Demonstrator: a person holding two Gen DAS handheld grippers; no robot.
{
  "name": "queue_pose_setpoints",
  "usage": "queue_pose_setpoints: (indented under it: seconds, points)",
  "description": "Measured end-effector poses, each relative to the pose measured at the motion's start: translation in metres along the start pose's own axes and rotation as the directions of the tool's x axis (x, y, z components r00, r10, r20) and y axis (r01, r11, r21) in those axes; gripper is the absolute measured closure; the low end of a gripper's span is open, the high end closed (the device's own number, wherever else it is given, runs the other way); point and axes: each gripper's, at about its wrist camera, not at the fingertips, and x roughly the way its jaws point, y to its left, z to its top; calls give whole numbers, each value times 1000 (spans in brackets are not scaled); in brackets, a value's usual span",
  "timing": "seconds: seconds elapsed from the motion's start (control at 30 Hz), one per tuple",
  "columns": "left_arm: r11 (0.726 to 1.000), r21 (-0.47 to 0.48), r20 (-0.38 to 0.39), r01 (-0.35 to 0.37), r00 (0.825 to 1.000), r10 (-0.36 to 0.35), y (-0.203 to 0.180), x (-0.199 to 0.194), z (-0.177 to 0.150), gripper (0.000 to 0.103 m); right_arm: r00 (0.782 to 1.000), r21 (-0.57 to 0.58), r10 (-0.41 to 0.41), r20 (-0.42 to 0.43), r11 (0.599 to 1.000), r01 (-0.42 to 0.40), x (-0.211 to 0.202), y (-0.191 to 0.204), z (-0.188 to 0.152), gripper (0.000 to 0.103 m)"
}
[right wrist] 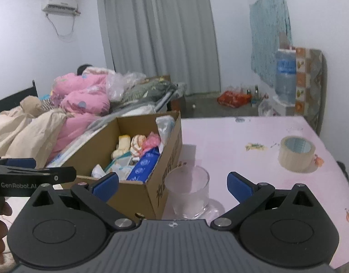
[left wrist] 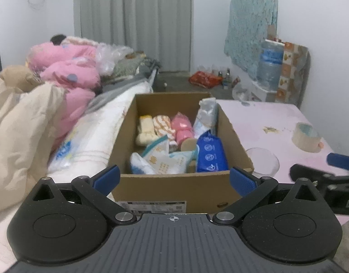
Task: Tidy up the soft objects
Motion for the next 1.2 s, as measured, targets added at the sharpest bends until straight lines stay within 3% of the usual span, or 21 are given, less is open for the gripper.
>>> queue_pose_setpoints:
  seconds: [0.33, 0.7, 1.2]
  points:
    - [1000, -1, -107, 15, 994, -15, -2, 27, 0, 0, 996, 33, 15, -89, 999, -12, 27, 5, -1, 41]
    - [1000, -16, -139, 2, 990, -4, 2, 37, 1, 0, 992, 43, -9, -129, 999, 15, 45, 5, -2, 41]
    - [999, -36, -154, -10, 988, 4, 7, 36, -1, 0, 992, 29, -21, -123, 999, 25, 43, 10, -1, 41]
